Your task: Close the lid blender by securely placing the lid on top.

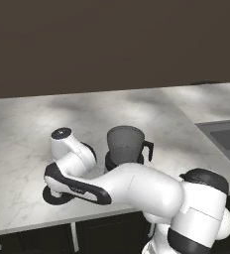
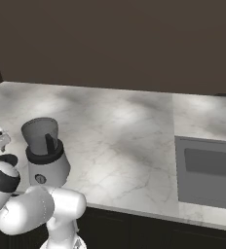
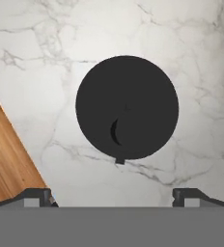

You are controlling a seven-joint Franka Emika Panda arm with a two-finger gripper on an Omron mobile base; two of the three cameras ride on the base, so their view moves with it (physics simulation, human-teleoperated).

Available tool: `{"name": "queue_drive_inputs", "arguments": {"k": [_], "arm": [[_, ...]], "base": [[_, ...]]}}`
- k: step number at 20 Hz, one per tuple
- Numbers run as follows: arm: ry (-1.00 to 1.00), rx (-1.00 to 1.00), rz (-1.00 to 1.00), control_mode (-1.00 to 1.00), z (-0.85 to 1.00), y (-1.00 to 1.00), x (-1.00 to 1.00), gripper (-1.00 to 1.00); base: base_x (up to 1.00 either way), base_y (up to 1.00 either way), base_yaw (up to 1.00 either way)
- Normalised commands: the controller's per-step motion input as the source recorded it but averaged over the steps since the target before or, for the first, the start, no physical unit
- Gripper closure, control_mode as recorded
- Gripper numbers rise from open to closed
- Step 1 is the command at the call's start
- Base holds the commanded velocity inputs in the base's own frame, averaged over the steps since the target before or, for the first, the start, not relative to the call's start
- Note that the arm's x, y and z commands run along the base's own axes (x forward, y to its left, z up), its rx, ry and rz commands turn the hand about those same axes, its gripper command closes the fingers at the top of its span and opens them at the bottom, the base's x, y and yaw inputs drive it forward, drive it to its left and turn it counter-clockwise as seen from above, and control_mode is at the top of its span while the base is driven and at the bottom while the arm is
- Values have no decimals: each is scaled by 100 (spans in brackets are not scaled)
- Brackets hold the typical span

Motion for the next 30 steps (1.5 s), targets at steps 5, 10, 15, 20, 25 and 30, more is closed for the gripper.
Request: {"name": "queue_drive_inputs", "arguments": {"k": [5,10,15,20,25,30], "arm": [[2,-1,0,-100,-19,3,14,-100],[2,-2,0,-100,-25,8,4,-100],[0,-1,0,-100,-21,7,7,-100],[0,-1,0,-100,-13,8,7,-100],[0,-2,0,-100,-5,15,12,-100],[0,0,0,-100,-3,3,19,-100]], "base": [[0,0,0],[0,0,0],[0,0,0],[0,0,0],[0,0,0],[0,0,0]]}}
